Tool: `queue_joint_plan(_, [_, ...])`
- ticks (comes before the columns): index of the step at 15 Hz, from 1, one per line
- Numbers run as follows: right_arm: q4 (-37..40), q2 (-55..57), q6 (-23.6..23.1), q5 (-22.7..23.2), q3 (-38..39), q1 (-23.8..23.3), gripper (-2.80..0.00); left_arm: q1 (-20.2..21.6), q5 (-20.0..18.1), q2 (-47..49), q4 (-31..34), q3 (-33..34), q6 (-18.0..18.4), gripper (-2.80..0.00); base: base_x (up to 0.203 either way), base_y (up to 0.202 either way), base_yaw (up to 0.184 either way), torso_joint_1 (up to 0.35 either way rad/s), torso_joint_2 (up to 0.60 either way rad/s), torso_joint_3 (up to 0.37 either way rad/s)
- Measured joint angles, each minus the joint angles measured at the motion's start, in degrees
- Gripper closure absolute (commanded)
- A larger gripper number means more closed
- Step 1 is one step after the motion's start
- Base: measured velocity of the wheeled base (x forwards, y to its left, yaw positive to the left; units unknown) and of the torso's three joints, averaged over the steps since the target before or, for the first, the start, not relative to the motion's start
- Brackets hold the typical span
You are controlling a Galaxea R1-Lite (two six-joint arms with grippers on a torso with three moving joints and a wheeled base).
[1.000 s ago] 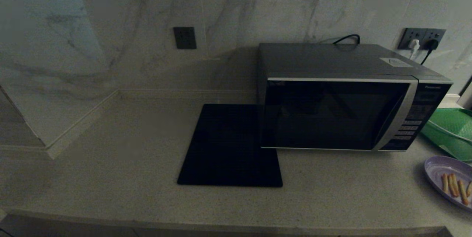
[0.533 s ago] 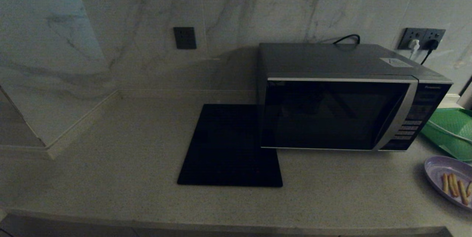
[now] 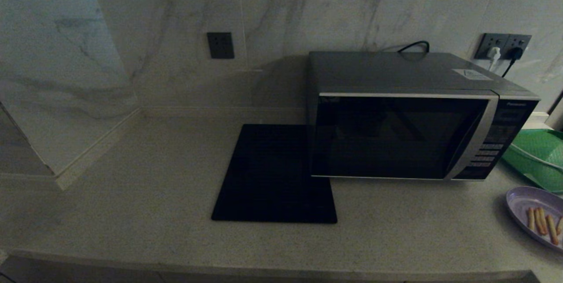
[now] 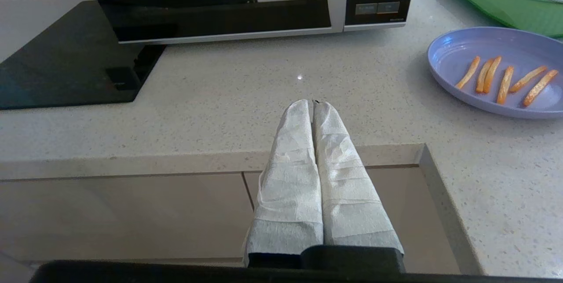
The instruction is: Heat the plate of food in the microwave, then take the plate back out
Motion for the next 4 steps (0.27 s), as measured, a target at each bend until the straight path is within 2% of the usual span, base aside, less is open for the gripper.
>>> queue_joint_plan(4, [-0.07,0.00,0.12,-0.12,0.00,0.00,0.00,0.00,-0.01,0.00,-0.02,0.00,0.02,0.00,0.000,0.000,0.000,0.000,0.00,0.000])
